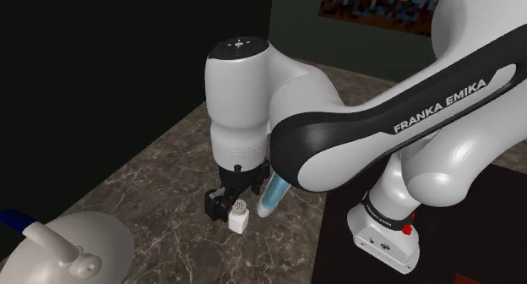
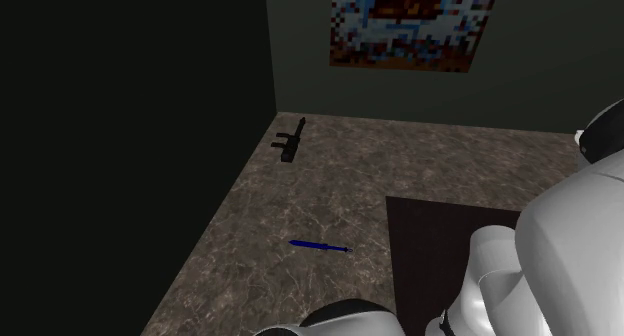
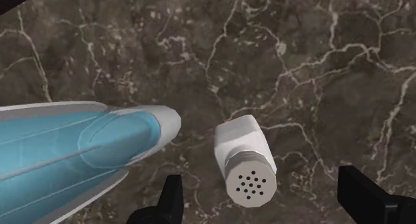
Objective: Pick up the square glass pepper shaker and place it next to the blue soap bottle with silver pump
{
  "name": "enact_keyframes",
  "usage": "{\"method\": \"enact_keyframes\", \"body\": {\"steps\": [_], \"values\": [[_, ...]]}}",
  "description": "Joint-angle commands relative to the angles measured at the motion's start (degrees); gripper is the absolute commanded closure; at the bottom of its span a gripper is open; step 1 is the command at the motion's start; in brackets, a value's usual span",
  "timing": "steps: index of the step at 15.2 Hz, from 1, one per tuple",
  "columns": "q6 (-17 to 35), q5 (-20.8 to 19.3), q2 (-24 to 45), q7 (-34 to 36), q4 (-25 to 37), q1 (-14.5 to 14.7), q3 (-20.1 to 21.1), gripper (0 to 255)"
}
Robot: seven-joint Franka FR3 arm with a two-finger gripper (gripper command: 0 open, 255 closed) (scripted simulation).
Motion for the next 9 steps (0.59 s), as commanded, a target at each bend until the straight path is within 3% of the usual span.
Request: {"method": "enact_keyframes", "body": {"steps": [1, 9], "values": [[-4.06, 0.63, -2.08, -0.56, 2.09, 0.33, -0.89, 0], [-5.72, 0.72, -2.73, -0.72, 3.13, 0.41, -1.28, 0]]}}
